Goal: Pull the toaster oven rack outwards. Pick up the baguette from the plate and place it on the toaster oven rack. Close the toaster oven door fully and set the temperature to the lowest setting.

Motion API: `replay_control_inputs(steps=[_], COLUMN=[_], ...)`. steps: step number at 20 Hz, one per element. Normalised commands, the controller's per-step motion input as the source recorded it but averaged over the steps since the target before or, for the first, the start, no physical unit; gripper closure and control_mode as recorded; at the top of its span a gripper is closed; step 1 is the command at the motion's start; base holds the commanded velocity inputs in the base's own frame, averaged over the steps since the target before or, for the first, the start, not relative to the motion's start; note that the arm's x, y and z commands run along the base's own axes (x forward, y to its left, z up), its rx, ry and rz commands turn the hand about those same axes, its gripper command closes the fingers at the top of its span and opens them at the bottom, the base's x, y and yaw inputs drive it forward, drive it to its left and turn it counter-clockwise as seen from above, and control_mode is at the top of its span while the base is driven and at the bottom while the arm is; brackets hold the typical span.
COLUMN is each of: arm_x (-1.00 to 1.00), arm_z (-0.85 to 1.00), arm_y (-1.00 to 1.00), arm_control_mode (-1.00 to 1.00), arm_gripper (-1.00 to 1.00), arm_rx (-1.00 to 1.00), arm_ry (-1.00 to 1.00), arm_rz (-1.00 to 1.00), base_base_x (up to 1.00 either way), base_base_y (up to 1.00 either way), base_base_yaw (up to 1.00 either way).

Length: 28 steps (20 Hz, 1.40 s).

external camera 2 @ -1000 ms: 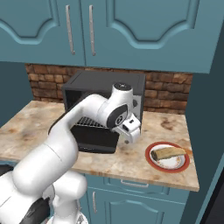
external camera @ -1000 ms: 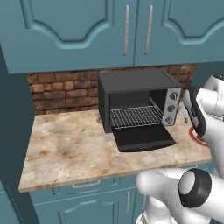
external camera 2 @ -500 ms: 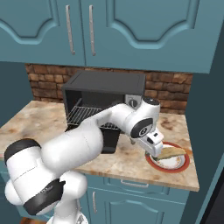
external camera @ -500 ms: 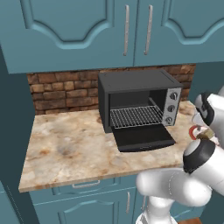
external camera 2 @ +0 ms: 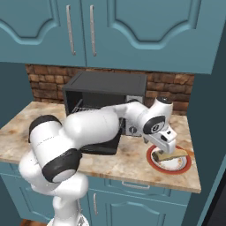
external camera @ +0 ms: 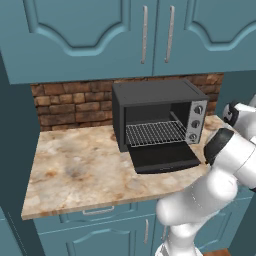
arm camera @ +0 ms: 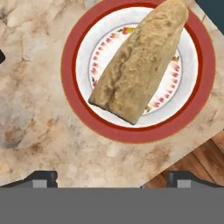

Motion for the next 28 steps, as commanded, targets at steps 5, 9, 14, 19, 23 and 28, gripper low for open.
replay_control_inputs(steps=[5,9,14,19,23,28], arm_x=[0.33,0.07,0.13,0.13,0.24,0.01], arm_z=[-0.48,-0.51,-0.22,-0.01,0.00,-0.20], arm_y=[-0.04,-0.01,-0.24,-0.37,-0.07,0.00], arm_control_mode=[-1.00,-1.00,-1.00,-1.00,-1.00,-1.00], arm_gripper=[-1.00,-1.00,-1.00,-1.00,-1.00,-1.00], arm_rx=[0.00,0.00,0.00,0.00,0.00,0.00], arm_ry=[-0.02,-0.02,0.00,0.00,0.00,0.00], arm_rz=[0.00,-0.04,-0.05,-0.04,0.00,0.00], base_base_x=[0.00,0.00,0.00,0.00,0.00,0.00], base_base_y=[0.00,0.00,0.00,0.00,0.00,0.00], base_base_yaw=[0.00,0.00,0.00,0.00,0.00,0.00])
